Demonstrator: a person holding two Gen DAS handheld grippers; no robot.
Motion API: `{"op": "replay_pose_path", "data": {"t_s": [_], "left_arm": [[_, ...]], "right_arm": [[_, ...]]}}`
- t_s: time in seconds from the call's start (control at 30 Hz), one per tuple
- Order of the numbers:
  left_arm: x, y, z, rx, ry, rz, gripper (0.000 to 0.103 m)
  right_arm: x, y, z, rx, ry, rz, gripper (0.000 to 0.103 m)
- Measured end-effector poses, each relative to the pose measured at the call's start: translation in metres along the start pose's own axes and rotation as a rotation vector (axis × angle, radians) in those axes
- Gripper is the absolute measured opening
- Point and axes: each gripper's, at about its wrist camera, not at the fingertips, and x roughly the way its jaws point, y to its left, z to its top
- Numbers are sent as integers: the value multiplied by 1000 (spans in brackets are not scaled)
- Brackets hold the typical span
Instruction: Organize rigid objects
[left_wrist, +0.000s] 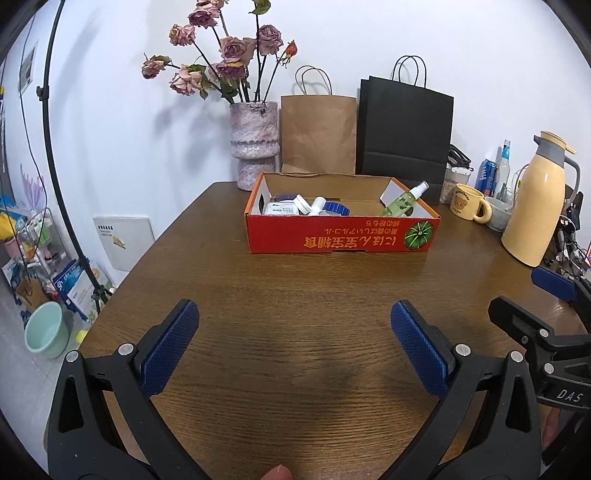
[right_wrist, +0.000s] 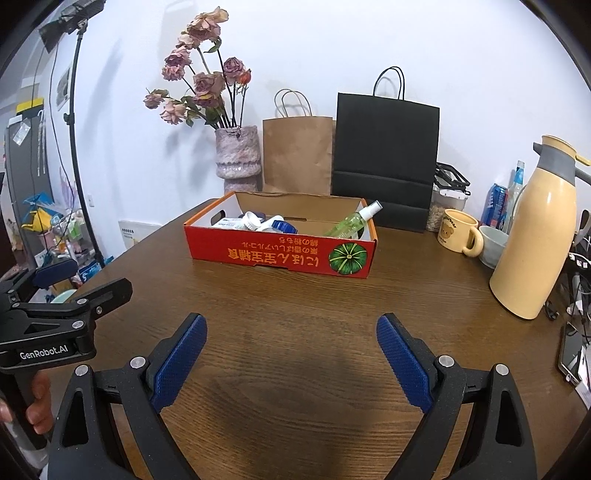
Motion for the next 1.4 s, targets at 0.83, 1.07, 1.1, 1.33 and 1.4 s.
{"op": "replay_pose_path", "data": {"t_s": [0.83,1.07,1.1,1.33,1.4], "left_arm": [[-3,0,0,0,-5,-1,103],[-4,-2,1,15,-8,-4,103],[-3,-2,2,17,-7,-5,103],[-2,-5,1,33,-9,-1,103],[-1,-5,0,32,-8,-3,103]], "right_arm": [[0,0,0,0,0,1,96],[0,0,-1,1,0,2,96],[1,0,-1,1,1,1,96],[2,0,-4,2,2,3,96],[2,1,-5,2,4,3,96]]}}
